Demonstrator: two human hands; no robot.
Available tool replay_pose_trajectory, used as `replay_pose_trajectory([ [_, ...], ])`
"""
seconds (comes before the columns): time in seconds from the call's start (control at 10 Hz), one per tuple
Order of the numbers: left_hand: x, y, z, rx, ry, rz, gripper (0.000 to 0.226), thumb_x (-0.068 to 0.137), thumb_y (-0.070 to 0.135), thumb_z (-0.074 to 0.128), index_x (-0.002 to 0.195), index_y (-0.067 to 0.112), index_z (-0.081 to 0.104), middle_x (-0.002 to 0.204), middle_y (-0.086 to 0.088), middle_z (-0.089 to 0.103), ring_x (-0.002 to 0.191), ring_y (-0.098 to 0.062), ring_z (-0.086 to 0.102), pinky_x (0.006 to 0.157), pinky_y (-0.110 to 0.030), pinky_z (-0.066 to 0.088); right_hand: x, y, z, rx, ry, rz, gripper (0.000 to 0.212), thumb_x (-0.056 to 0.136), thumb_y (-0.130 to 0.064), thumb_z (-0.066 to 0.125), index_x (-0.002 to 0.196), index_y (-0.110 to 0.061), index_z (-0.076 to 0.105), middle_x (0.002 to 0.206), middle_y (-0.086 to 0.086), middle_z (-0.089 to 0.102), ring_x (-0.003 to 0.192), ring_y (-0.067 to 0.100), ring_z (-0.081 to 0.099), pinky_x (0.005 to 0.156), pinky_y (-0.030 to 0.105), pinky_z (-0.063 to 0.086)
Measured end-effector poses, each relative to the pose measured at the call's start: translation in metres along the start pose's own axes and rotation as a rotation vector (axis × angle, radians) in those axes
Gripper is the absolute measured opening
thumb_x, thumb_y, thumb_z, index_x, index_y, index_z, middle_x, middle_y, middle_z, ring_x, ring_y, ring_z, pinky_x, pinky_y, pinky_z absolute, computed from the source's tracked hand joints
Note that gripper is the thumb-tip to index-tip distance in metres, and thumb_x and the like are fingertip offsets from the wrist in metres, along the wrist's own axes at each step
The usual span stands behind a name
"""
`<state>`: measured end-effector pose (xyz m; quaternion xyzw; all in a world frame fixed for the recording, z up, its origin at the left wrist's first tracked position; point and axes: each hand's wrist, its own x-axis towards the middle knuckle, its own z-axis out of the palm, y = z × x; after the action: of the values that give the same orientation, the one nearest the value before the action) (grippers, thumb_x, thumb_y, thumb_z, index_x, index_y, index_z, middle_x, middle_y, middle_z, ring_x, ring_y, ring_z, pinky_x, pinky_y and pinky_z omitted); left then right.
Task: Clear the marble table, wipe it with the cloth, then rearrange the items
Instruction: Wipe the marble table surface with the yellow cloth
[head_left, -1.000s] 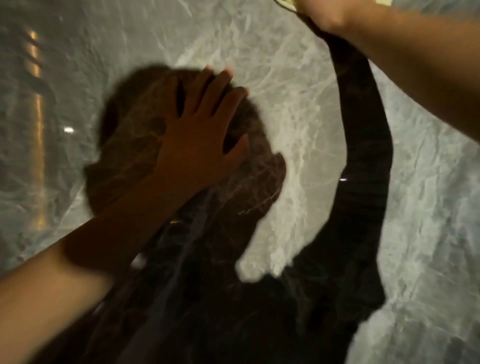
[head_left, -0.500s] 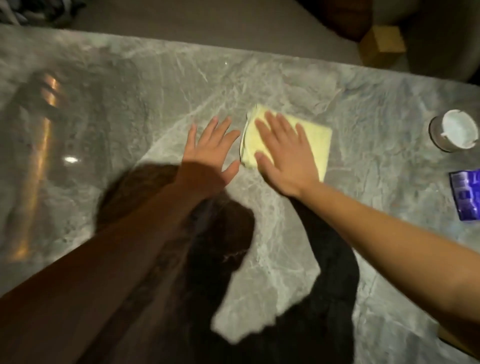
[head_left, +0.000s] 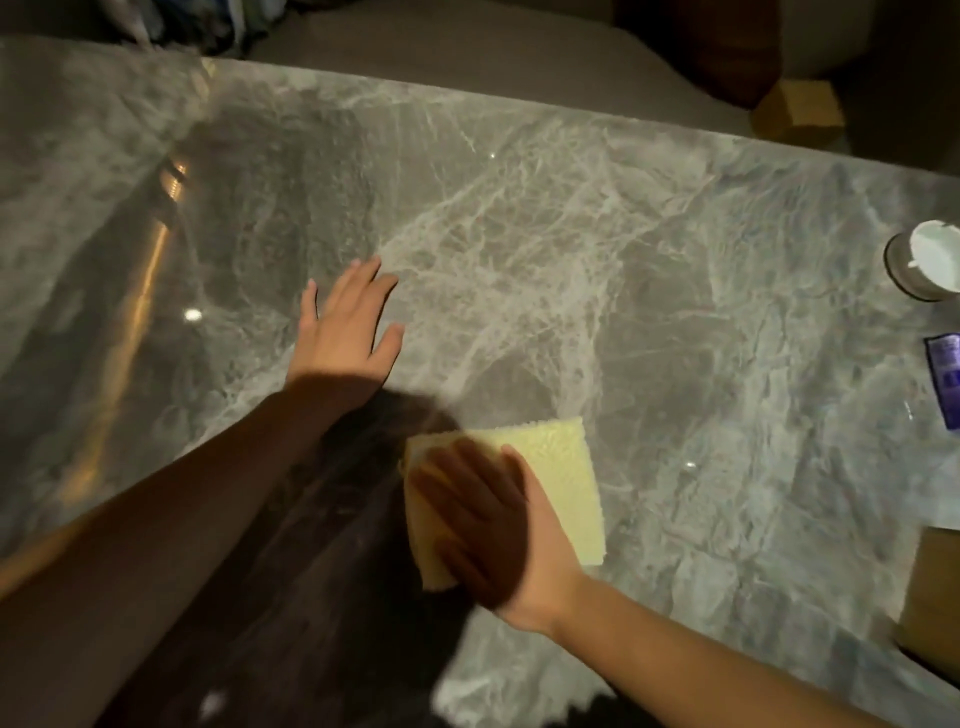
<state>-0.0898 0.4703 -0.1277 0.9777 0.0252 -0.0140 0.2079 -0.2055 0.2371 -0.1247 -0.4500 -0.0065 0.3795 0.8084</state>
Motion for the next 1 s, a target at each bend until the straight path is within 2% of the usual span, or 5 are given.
replay_pose_trajectory([
  [0.1,-0.009,-0.004,-0.001,-0.015,0.000,-0.017,0.051,0.095,0.033,0.043,0.142,0.018,0.033,0.158,0.000,0.021,0.148,-0.015,0.011,0.119,-0.048,0.002,0.014,-0.008,0.009,-0.286,0.079,0.021,0.063,0.092,-0.056,0.018,0.136,-0.028,0.052,0.146,-0.006,0.046,0.127,0.009,0.053,0.103,0.029,0.041],
  [0.2,-0.010,-0.012,-0.009,-0.031,0.002,-0.008,0.050,0.094,0.031,0.045,0.142,0.019,0.035,0.158,0.001,0.022,0.148,-0.015,0.011,0.118,-0.048,0.001,0.027,-0.015,0.000,-1.319,-0.038,-0.345,0.056,0.092,-0.053,0.029,0.139,-0.030,0.048,0.149,-0.006,0.042,0.135,0.009,0.044,0.111,0.035,0.033],
  [0.3,0.000,-0.023,-0.022,-0.089,0.067,-0.012,0.048,0.091,0.032,0.042,0.138,0.023,0.043,0.155,0.000,0.030,0.146,-0.017,0.019,0.117,-0.046,0.006,0.062,-0.019,0.003,-2.053,-0.072,-0.369,0.059,0.093,-0.046,0.038,0.150,-0.033,0.026,0.158,-0.004,0.028,0.147,0.021,0.021,0.117,0.048,0.005],
  [0.4,0.014,-0.033,-0.030,-0.096,0.151,-0.035,0.046,0.091,0.035,0.040,0.135,0.027,0.046,0.155,0.000,0.032,0.145,-0.018,0.022,0.116,-0.049,0.007,0.110,-0.044,0.011,-1.936,-0.006,-0.228,0.059,0.095,-0.048,0.033,0.150,-0.036,0.019,0.161,-0.005,0.017,0.149,0.022,0.009,0.117,0.052,-0.002],
  [1.0,0.021,-0.064,-0.014,0.184,0.068,-0.147,0.063,0.088,0.049,0.028,0.147,0.024,0.026,0.159,-0.006,0.017,0.148,-0.029,0.012,0.114,-0.055,0.011,0.330,-0.144,-0.007,-2.093,0.253,-0.286,0.061,0.093,-0.051,0.021,0.151,-0.032,0.020,0.161,0.001,0.017,0.149,0.026,0.013,0.117,0.056,0.008],
])
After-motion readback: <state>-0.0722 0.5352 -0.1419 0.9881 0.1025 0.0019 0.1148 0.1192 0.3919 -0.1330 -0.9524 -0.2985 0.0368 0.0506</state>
